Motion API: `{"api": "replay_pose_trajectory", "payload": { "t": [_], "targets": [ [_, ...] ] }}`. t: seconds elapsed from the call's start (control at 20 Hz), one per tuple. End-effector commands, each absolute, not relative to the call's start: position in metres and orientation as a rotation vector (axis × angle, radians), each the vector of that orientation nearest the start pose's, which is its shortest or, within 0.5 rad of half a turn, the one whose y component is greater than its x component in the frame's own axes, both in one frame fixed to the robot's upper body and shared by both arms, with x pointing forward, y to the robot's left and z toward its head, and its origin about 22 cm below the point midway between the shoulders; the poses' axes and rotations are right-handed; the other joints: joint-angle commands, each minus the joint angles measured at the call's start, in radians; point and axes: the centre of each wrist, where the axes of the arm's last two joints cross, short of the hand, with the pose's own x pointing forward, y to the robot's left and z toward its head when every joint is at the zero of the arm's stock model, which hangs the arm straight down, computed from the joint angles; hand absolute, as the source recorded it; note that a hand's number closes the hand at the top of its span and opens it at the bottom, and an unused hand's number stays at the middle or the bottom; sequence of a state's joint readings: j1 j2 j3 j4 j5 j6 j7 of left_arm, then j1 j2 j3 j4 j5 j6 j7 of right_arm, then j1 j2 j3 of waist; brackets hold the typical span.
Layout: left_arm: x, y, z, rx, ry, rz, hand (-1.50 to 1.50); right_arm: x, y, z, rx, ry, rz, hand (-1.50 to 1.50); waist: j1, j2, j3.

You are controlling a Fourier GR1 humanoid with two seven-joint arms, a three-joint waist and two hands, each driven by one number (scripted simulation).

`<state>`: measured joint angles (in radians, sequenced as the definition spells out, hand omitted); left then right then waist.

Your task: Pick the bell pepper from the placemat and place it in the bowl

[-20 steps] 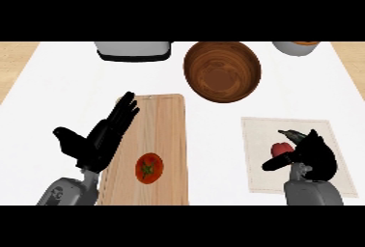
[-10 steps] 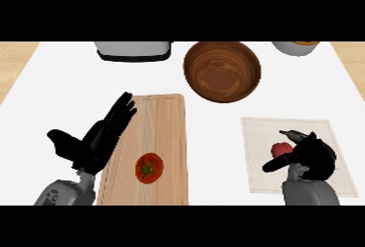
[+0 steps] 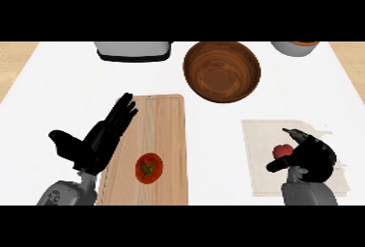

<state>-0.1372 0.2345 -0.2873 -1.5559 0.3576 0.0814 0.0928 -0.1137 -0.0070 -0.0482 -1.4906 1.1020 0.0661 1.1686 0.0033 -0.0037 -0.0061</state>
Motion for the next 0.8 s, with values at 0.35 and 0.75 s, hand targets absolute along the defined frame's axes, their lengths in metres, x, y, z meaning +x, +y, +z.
{"api": "replay_pose_trajectory", "payload": {
  "t": [0.35, 0.75],
  "targets": [
    [0.264, 0.201, 0.016, -0.263, -1.488, -0.11, 0.0, 0.27, -0.232, -0.013, -1.131, -0.285, 0.275, 1.5, -0.004, 0.004, 0.006],
    [0.276, 0.208, 0.032, -0.27, -1.495, -0.131, 0.0, 0.279, -0.224, 0.001, -1.194, -0.289, 0.3, 1.5, -0.004, 0.003, 0.006]
  ]
}}
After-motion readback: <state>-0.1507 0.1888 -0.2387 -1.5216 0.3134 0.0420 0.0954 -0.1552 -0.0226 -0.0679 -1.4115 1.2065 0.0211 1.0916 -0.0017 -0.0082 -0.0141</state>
